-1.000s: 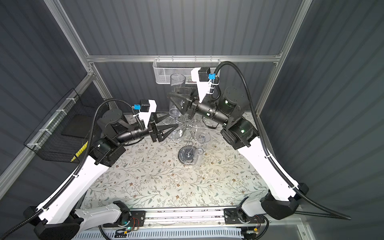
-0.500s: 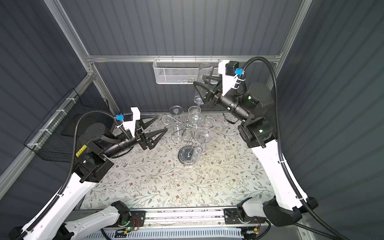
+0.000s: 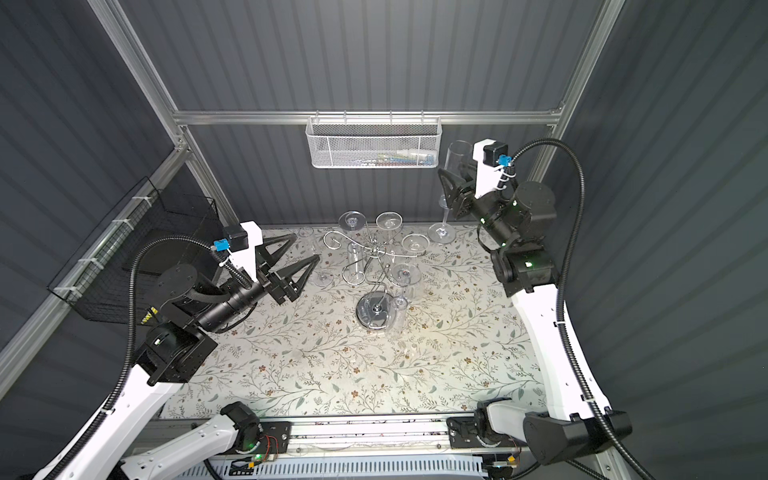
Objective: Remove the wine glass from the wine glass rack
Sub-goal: 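Carry the flute off with the right gripper while the left gripper withdraws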
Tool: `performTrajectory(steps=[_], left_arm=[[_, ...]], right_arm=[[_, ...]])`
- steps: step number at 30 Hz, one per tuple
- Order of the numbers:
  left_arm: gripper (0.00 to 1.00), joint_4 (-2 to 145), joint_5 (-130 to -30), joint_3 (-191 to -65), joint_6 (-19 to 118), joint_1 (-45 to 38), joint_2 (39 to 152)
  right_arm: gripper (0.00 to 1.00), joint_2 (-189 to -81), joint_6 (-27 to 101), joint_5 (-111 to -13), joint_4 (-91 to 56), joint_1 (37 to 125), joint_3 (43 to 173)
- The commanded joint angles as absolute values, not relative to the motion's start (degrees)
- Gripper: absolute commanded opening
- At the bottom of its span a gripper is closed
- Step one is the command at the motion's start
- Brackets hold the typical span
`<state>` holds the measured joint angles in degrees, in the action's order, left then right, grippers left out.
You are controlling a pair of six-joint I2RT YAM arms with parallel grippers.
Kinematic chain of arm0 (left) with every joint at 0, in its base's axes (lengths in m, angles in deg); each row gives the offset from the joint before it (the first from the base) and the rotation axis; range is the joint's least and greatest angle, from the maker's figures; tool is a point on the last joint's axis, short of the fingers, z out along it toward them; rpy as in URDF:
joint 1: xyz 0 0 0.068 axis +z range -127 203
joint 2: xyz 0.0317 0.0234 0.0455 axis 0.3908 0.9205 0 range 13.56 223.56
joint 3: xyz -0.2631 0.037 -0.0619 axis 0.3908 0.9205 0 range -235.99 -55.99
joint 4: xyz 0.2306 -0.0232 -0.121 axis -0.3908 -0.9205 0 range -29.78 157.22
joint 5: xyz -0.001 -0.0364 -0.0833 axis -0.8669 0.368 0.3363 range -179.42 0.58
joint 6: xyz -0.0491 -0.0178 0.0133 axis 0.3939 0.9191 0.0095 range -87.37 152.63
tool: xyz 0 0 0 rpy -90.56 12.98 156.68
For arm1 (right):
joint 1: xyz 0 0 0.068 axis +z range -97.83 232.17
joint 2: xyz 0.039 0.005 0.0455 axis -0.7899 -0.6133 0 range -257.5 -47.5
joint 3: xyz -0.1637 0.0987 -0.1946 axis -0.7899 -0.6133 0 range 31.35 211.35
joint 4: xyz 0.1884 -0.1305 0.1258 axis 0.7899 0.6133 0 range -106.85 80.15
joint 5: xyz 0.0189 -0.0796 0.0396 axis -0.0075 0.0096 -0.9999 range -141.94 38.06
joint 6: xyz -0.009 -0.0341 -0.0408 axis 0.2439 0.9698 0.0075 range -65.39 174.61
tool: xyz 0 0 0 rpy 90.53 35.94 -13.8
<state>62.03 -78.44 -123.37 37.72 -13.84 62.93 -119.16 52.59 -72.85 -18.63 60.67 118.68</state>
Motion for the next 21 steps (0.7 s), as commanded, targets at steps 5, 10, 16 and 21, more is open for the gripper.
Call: performTrajectory(steps=[5,10,16,21], left_arm=[[0.81,62.0,-83.4,-122.2,39.0,-14.2,62.2],[0.81,64.7,-89.9,-120.4,40.3,-14.2,62.0],[0.82,65.5,-98.2,-119.6,41.1,-14.2,62.4],[0.83,67.1,-103.6,-118.2,41.8,-14.2,63.4]], right_arm=[[0.36,-117.3,53.7,-69.3,-31.1,55.1,108.6],[0.37,-119.2,55.8,-68.7,-37.3,52.4,101.6],[0.37,-124.4,56.4,-68.7,-47.1,50.6,94.9],[0.37,-130.6,56.2,-68.9,-54.2,50.5,92.5]])
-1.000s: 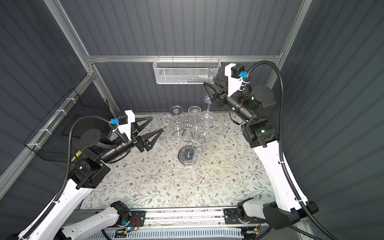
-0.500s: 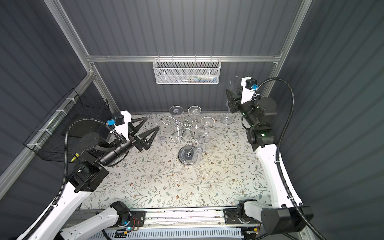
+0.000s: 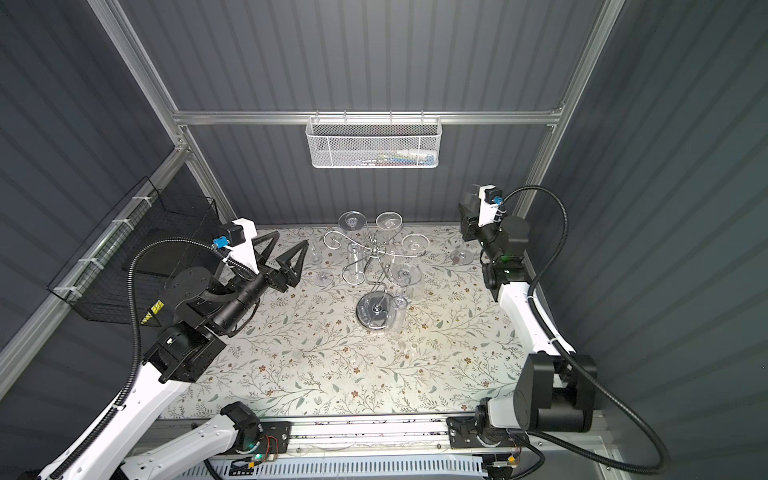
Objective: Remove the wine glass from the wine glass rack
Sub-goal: 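Carry the flute off with the right gripper while the left gripper withdraws, then lower the clear flute upright onto the table and open the right gripper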
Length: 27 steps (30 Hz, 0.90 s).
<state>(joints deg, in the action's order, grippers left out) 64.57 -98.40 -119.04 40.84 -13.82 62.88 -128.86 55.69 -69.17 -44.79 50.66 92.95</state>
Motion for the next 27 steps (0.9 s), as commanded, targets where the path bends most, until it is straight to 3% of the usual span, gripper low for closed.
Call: performTrajectory(steps=[1,17,27], left_arm=[[0.83,67.2,-104.2,-118.1,41.6,-14.2,63.6],[0.85,70.3,-110.2,-119.1,39.0,-14.2,69.2],[0.85,72.5,-112.1,-118.9,38.0,-14.2,70.3]], right_arm=[[0.37,-131.7,56.1,-68.9,-55.5,50.4,92.0],[0.37,-149.6,54.7,-62.2,-76.4,50.3,89.4],[0.38,-154.3,55.6,-60.6,-81.2,50.4,88.0]])
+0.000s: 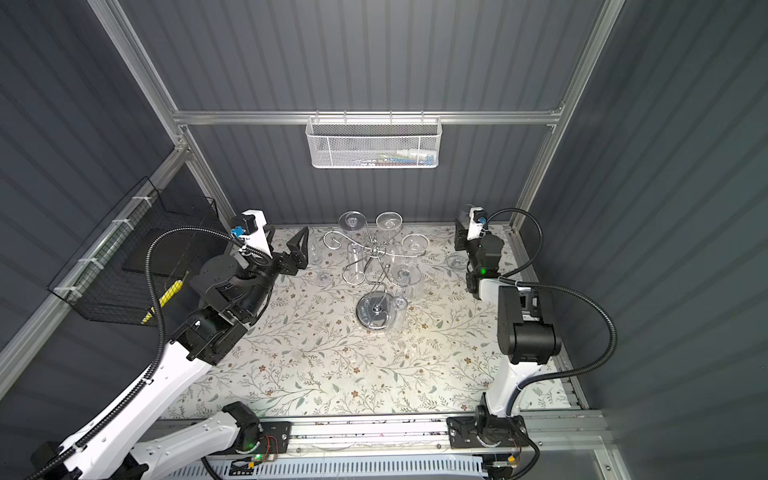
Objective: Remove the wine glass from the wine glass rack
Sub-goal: 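Lower the clear flute upright onto the table and open the right gripper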
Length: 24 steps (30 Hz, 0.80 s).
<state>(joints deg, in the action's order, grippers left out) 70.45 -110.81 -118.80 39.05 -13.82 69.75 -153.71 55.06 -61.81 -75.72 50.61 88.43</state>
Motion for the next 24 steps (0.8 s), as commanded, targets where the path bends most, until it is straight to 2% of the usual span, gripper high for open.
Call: performTrajectory(steps=[1,24], left_arm=[[0.85,72.5,-112.0,-118.9,38.0,-14.2,70.4],[0.86,72.1,-111.6,-118.3,37.9,-14.2,70.0]], right_arm=[[0.38,-154.6,55.7,-60.5,-81.3,50.4,88.0],[0.38,-160.9,56.3,-57.4,-88.9,50.8,85.1]])
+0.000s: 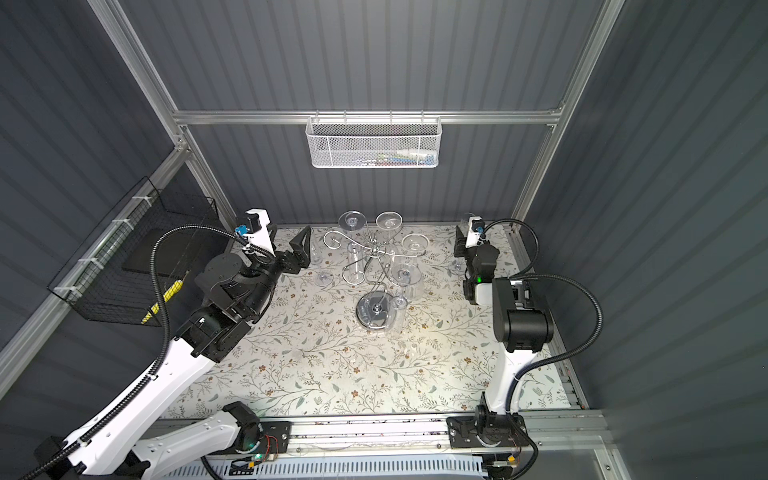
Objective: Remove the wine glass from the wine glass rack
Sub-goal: 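Lower the clear flute upright onto the table and open the right gripper, then raise the right gripper off the flute and turn it toward the rack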
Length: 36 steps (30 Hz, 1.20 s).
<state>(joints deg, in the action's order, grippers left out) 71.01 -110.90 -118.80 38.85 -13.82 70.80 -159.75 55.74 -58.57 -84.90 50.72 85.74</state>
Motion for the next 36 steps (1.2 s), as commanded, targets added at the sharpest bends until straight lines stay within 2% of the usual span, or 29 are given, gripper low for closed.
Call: performTrajectory(steps=[1,9,16,20,23,36], left_arm=[[0.86,72.1,-111.5,-118.4,38.0,-14.2,70.0],[0.86,71.1,-111.2,-118.5,38.3,-14.2,69.8],[0.86,70.6,-112.2,-117.9,39.1,-14.2,68.8],[0.86,70.6,-113.0,-117.6,39.5,-14.2,68.6],[0.86,70.8,-112.9,-117.5,39.8,-14.2,68.4],[0.87,70.5,-112.9,-115.2,40.2,-14.1,63.7]], right_arm=[[0.38,-161.0,56.2,-57.4,-89.1,50.8,84.8],[0.47,-161.3,55.4,-56.8,-89.9,50.9,83.4],[0.61,-161.0,55.3,-56.2,-89.8,50.8,82.8],[0.76,-160.6,54.9,-56.4,-89.7,50.8,82.5],[0.99,-160.0,54.9,-56.2,-89.9,50.9,82.0],[0.99,-150.6,55.3,-52.8,-86.9,50.5,76.9]])
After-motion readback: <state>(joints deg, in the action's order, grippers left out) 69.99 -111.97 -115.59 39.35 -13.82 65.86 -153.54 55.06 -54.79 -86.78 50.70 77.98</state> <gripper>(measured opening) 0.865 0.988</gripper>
